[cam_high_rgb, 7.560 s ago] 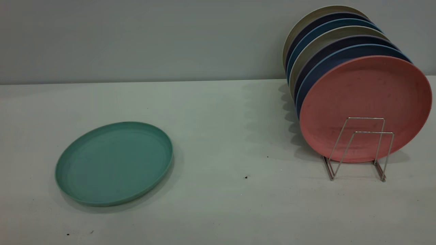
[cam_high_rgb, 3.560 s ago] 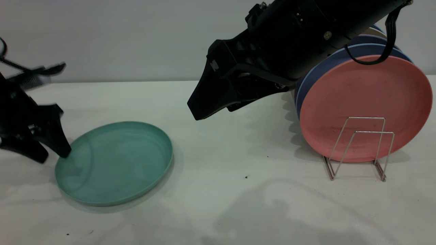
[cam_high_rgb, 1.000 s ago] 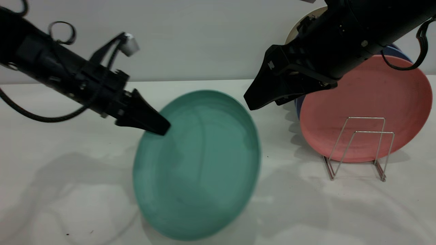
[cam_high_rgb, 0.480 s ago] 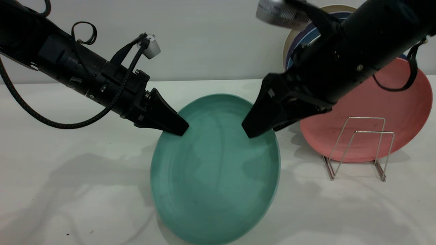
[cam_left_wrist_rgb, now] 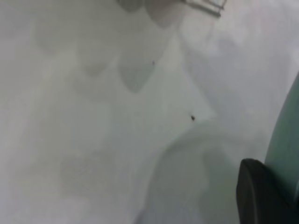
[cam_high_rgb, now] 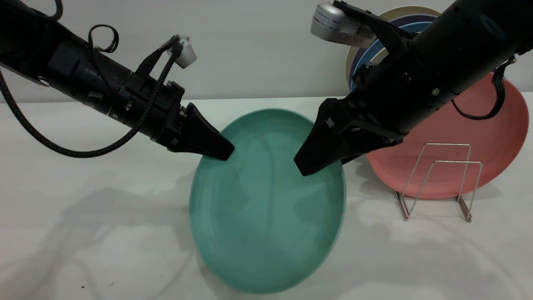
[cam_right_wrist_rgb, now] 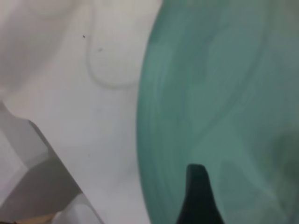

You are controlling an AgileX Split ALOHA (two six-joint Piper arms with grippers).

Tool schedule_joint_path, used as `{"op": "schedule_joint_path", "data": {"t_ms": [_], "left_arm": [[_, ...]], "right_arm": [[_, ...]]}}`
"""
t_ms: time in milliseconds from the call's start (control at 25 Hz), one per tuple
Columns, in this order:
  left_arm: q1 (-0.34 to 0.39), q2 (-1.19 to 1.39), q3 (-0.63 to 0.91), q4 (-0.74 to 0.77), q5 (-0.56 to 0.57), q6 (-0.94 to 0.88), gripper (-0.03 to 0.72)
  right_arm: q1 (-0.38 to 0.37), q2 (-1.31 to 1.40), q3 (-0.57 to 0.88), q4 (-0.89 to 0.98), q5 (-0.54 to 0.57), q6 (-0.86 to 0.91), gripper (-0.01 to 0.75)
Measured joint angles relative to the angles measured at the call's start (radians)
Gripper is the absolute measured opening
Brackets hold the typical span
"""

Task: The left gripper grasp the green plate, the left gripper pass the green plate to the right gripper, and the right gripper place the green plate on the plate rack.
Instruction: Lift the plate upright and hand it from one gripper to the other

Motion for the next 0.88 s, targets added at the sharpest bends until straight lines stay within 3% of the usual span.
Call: {"op": "schedule_joint_path", "data": {"t_ms": [360, 480, 680, 880], "left_arm": [[-0.028, -0.001, 0.0, -0.042, -0.001, 0.069, 0.018], [-0.034, -0.001, 0.0, -0.051, -0.002, 0.075, 0.018], [-0.032, -0.002, 0.001, -0.065, -0.003, 0.079, 0.018], [-0.032, -0.006, 0.001, -0.098, -0.006, 0.079, 0.028]], "right_arm": [[0.0, 0.06, 0.0, 0.126, -0.016, -0.039, 0.532], [0.0, 0.061, 0.0, 0.148, -0.025, -0.054, 0.451], [-0.003, 0.062, 0.0, 0.149, -0.054, -0.053, 0.182], [-0.011, 0.064, 0.0, 0.157, -0.066, -0.058, 0.166]]}}
